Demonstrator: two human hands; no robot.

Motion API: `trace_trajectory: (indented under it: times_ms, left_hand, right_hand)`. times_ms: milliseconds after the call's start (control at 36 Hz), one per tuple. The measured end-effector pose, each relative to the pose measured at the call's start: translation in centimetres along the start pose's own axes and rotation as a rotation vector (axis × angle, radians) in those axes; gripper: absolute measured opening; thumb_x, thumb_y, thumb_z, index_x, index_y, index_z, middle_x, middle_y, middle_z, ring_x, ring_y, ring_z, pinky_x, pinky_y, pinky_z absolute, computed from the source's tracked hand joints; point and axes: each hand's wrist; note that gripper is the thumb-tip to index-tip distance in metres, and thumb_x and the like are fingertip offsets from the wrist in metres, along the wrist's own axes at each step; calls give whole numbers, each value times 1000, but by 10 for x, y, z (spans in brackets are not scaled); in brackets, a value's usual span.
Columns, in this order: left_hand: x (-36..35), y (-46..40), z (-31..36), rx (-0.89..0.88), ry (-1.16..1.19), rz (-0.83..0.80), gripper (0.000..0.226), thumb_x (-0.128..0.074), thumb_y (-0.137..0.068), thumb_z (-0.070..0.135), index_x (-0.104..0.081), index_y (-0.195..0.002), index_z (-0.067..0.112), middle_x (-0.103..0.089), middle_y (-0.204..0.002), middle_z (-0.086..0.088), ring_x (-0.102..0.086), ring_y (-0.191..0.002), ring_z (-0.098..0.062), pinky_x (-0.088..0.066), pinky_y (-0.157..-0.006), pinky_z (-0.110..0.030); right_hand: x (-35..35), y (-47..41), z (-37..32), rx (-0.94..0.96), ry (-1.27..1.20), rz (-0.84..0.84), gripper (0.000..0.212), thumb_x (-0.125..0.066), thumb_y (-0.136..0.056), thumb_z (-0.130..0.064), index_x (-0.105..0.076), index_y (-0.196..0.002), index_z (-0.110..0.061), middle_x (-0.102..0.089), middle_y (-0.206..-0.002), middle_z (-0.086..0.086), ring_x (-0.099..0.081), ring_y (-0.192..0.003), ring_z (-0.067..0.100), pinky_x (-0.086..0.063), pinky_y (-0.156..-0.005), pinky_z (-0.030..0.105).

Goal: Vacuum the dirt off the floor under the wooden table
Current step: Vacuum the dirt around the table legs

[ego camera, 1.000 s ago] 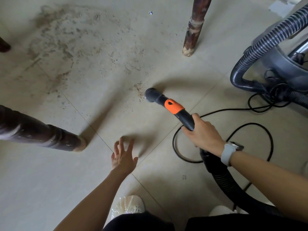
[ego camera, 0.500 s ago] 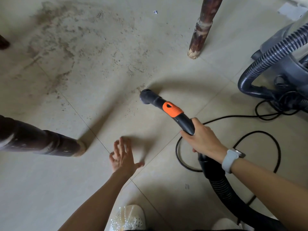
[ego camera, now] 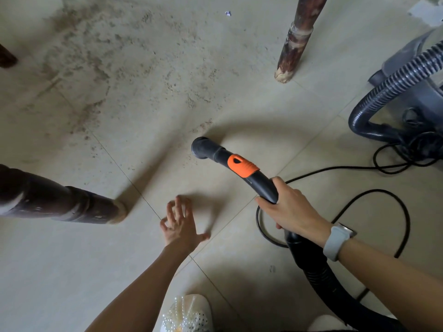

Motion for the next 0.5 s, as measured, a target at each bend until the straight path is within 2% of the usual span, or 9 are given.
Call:
trace_trajectory:
  times_ms: [139, 222, 306, 361, 417, 500]
  left_hand:
    - [8, -1, -8, -29, 117, -5, 100, -65, -78, 59, -5, -151, 25, 7, -159, 1, 3, -146, -23, -26, -110, -47]
    - [17, -3, -10, -15, 303, 15, 71, -58, -88, 48, -28, -148, 25, -12, -159, 2, -11, -145, -22, -27, -110, -46]
    - [33, 0, -4, 20, 719, 184, 32, -52, -95, 28, -59, -124, 15, -53, -136, -7, -46, -127, -27, -37, -102, -34]
    - [54, 11, 2, 90, 1138, 211, 20, -45, -99, 23, -62, -107, 16, -64, -110, -8, -60, -104, -28, -43, -90, -33]
    - [78, 21, 5, 173, 1562, 135, 28, -38, -102, 32, -59, -104, 14, -67, -99, -6, -65, -88, -21, -47, -85, -35]
    - [99, 25, -1, 200, 1866, 67, 39, -38, -100, 44, -58, -110, 13, -67, -98, -10, -66, -86, -19, -51, -80, -32]
  right_hand:
    - [0, 6, -2, 40, -8, -17, 28, -59, -86, -40, -44, -97, -20, -61, -78, 2, -63, -53, 24, -55, -56, 36]
    - [-4, 10, -7, 139, 50, -45, 26, -59, -87, -37, -42, -95, -19, -60, -75, 1, -57, -52, 18, -48, -52, 29]
    - [-10, 10, -19, 242, 146, -100, 27, -58, -87, -36, -39, -93, -18, -52, -65, -3, -53, -54, 22, -37, -50, 29]
    - [-15, 5, -33, 298, 233, -124, 27, -56, -87, -36, -39, -96, -17, -51, -65, -3, -52, -56, 23, -34, -49, 30]
    - [-21, -1, -49, 347, 295, -135, 28, -54, -89, -37, -39, -100, -16, -50, -66, -3, -49, -53, 21, -34, -47, 29]
    - [-32, -9, -74, 439, 325, -161, 28, -53, -91, -37, -37, -101, -17, -47, -65, -5, -46, -49, 16, -33, -45, 29]
Point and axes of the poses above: each hand's wrist, its own y-axis away from the middle knuckle, its own x-axis out of the back of the hand, z = x × y
